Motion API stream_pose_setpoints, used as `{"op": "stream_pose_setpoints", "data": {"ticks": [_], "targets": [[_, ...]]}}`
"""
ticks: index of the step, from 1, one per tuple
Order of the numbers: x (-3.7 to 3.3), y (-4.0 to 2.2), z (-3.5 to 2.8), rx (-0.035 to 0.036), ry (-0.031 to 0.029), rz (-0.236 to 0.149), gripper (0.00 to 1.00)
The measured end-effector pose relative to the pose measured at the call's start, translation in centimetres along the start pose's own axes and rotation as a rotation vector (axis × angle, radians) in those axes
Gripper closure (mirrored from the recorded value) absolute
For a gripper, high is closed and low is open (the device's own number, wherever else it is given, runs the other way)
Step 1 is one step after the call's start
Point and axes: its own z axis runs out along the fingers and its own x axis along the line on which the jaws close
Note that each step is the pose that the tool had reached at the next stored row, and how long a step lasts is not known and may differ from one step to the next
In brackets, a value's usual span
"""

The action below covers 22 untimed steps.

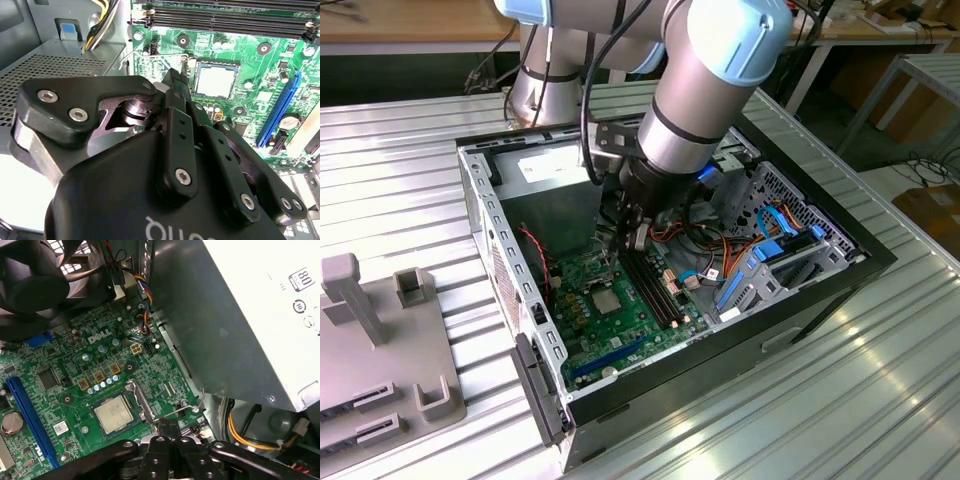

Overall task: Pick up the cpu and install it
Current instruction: 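Close the cpu cover, then install the first cpu locking lever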

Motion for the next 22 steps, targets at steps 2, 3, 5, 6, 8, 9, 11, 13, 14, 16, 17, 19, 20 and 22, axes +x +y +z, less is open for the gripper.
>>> {"op": "stream_pose_setpoints", "data": {"ticks": [2, 3, 5, 6, 8, 9, 11, 13, 14, 16, 17, 19, 20, 22], "targets": [[0.12, -0.06, -0.02, -0.0001, 0.0, 0.0, 0.89], [0.18, -0.08, -0.02, -0.0001, 0.0, 0.0, 0.89], [0.29, -0.14, -0.04, 0.0, -0.0001, 0.0, 0.89], [0.36, -0.17, -0.04, -0.0001, -0.0001, 0.0, 0.89], [0.48, -0.23, -0.06, 0.0, 0.0, 0.0, 0.89], [0.52, -0.25, -0.07, 0.0, 0.0, 0.0, 0.89], [0.63, -0.31, -0.08, -0.0001, -0.0001, 0.0, 0.89], [0.74, -0.36, -0.1, -0.0001, 0.0, 0.0, 0.89], [0.81, -0.39, -0.1, 0.0, -0.0001, 0.0, 0.89], [0.91, -0.44, -0.12, -0.0001, -0.0001, 0.0, 0.89], [0.93, -0.45, -0.12, -0.0001, -0.0001, 0.0, 0.89], [1.08, -0.53, -0.14, 0.0, 0.0, 0.0, 0.89], [1.22, -0.59, -0.16, 0.0, 0.0, 0.0, 0.89], [1.23, -0.6, -0.16, -0.0001, -0.0001, 0.0, 0.89]]}}
